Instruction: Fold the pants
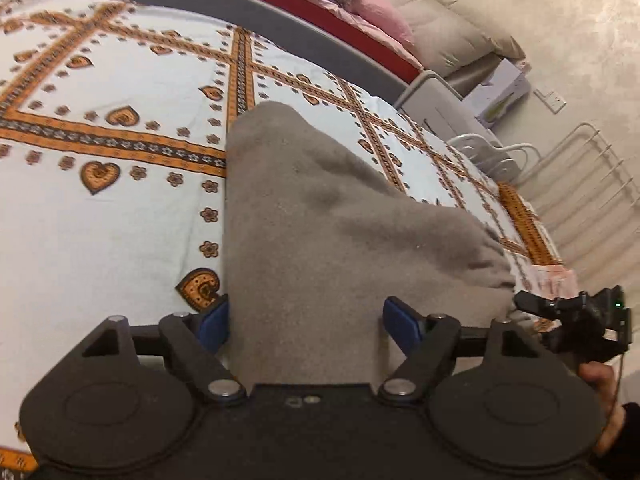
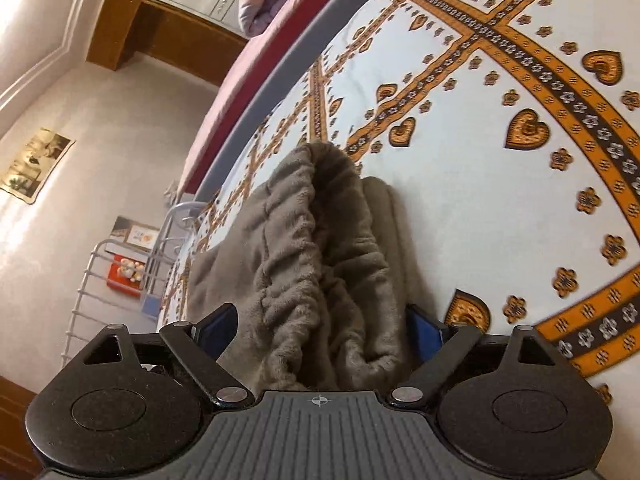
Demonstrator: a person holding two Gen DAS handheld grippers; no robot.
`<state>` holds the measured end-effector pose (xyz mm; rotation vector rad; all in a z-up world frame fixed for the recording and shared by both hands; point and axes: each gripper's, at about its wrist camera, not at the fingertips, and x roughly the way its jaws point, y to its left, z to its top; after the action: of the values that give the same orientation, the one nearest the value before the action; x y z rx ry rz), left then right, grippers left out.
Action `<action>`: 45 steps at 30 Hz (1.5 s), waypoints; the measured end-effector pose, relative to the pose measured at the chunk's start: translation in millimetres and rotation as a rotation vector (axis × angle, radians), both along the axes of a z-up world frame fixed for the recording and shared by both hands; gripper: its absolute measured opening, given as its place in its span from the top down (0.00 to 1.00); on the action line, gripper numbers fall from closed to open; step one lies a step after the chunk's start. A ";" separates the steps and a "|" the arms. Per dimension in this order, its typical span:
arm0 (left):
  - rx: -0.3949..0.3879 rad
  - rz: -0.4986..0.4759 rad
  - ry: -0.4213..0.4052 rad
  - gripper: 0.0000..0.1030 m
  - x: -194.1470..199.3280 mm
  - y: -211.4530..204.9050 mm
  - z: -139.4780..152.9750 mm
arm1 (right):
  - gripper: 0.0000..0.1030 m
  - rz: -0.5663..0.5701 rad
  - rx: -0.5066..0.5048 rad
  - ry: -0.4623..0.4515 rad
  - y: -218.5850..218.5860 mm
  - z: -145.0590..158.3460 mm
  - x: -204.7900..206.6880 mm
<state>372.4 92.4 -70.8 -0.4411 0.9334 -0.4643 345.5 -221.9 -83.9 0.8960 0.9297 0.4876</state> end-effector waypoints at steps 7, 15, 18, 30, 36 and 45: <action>-0.076 -0.020 0.052 0.59 6.5 28.9 -7.8 | 0.17 0.062 0.018 0.005 -3.5 -2.3 12.1; -0.088 -0.010 0.029 0.69 21.0 15.0 -12.2 | 0.32 0.114 -0.063 -0.039 27.2 -1.4 29.5; -0.109 0.002 0.006 0.80 15.3 20.4 -7.4 | 0.48 0.116 -0.109 -0.055 32.6 4.5 28.3; -0.170 0.089 -0.156 0.86 70.1 40.3 26.6 | 0.55 0.195 -0.127 -0.262 64.3 72.6 83.1; 0.204 0.208 -0.238 0.22 93.2 13.9 -9.0 | 0.21 0.082 -0.274 -0.121 58.2 27.0 157.1; 0.452 0.211 -0.253 0.08 62.1 -11.2 31.1 | 0.05 0.003 -0.353 -0.287 34.2 40.8 102.7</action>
<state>434.5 81.1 -39.8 -0.0635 0.7091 -0.1045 448.2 -187.7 -43.1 0.4895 0.7237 0.4247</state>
